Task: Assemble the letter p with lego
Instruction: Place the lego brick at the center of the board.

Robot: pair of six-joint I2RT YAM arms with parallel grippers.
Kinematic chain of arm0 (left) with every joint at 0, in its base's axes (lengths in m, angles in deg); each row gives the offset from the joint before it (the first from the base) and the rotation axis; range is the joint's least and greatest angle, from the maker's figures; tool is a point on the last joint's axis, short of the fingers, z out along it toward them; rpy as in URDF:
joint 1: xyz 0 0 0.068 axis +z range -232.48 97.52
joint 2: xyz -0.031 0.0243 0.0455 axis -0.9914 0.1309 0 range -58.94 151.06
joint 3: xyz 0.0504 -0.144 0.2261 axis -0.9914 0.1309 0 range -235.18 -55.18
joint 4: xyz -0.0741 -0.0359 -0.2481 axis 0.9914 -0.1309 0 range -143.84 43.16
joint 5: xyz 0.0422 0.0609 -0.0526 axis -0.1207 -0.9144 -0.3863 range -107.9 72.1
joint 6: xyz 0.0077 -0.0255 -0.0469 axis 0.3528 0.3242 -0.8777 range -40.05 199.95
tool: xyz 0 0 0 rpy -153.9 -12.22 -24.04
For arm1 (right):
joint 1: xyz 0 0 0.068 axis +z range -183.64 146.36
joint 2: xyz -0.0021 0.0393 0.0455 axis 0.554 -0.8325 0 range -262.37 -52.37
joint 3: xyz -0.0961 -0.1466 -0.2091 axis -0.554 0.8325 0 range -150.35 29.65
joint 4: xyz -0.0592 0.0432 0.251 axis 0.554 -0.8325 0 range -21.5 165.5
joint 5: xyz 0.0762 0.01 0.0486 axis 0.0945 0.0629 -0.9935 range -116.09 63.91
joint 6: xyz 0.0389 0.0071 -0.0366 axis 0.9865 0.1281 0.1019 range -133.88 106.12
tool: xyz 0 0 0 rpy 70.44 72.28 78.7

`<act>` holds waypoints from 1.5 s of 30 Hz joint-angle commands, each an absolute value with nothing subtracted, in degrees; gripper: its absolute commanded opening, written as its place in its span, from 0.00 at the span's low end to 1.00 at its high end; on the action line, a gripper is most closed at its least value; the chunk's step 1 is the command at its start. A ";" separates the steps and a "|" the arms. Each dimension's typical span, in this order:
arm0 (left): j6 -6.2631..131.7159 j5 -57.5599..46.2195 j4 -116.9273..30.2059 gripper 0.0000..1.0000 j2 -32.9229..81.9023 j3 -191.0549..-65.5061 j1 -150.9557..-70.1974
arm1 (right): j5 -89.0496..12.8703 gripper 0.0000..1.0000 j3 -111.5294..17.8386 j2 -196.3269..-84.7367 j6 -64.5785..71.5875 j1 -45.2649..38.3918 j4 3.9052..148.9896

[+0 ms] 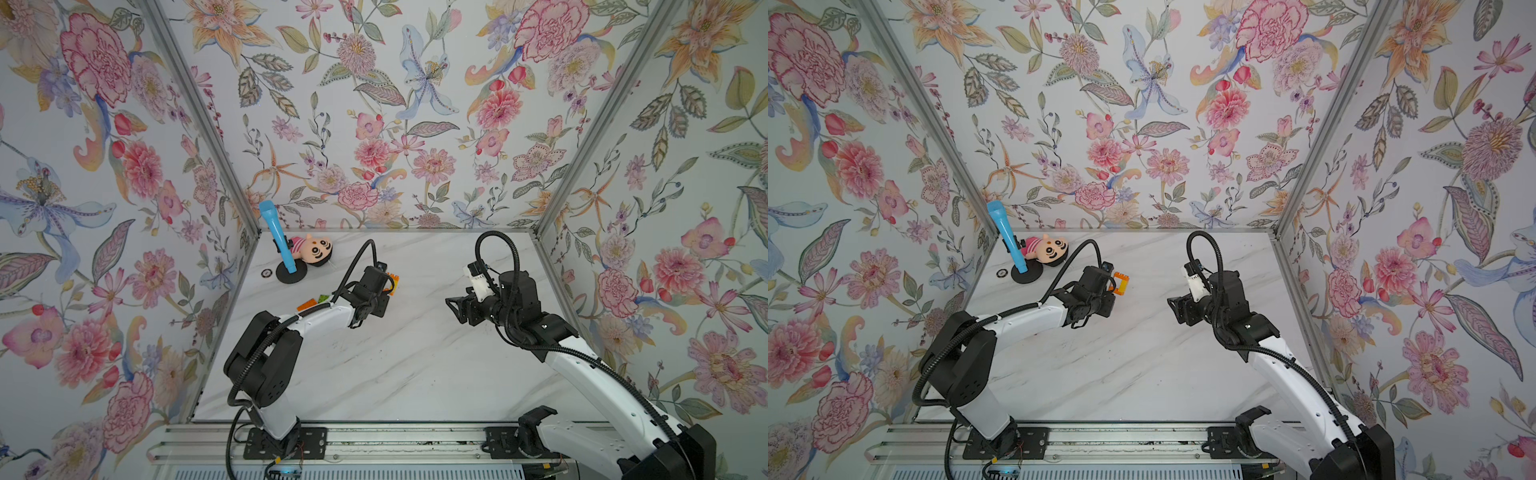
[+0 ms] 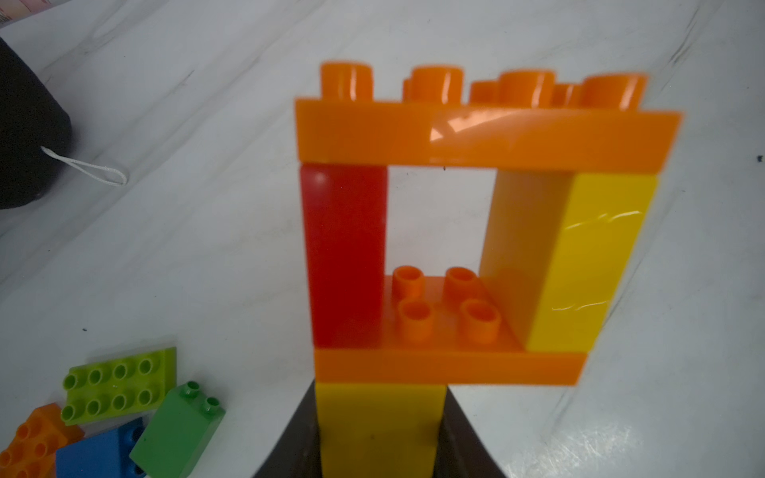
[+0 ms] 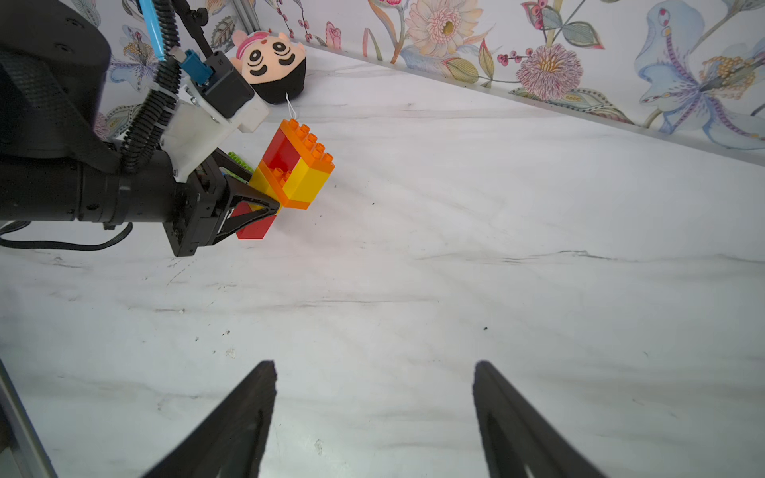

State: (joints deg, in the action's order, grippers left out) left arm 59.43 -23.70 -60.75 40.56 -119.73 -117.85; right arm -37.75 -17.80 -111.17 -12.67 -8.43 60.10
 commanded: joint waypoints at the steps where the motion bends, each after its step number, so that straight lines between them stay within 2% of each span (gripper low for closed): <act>1: 58.37 -21.24 -70.97 0.18 44.23 -124.10 -116.10 | -36.60 0.77 -15.97 -109.22 -10.31 -8.99 62.47; 16: 58.30 -16.75 -84.27 0.18 54.69 -137.67 -111.17 | -37.87 0.77 -9.61 -104.21 -7.01 -9.29 65.59; 28: 57.23 -13.70 -86.12 0.19 60.60 -143.66 -106.72 | -40.17 0.78 -7.27 -102.72 -5.35 -9.47 66.36; 37: 57.80 -13.41 -87.45 0.34 63.47 -146.41 -104.90 | -39.96 0.78 -6.39 -101.69 -4.75 -9.80 66.80; 45: 57.70 -12.50 -87.20 0.38 64.61 -146.83 -104.04 | -39.65 0.78 -6.08 -100.98 -4.48 -10.08 66.88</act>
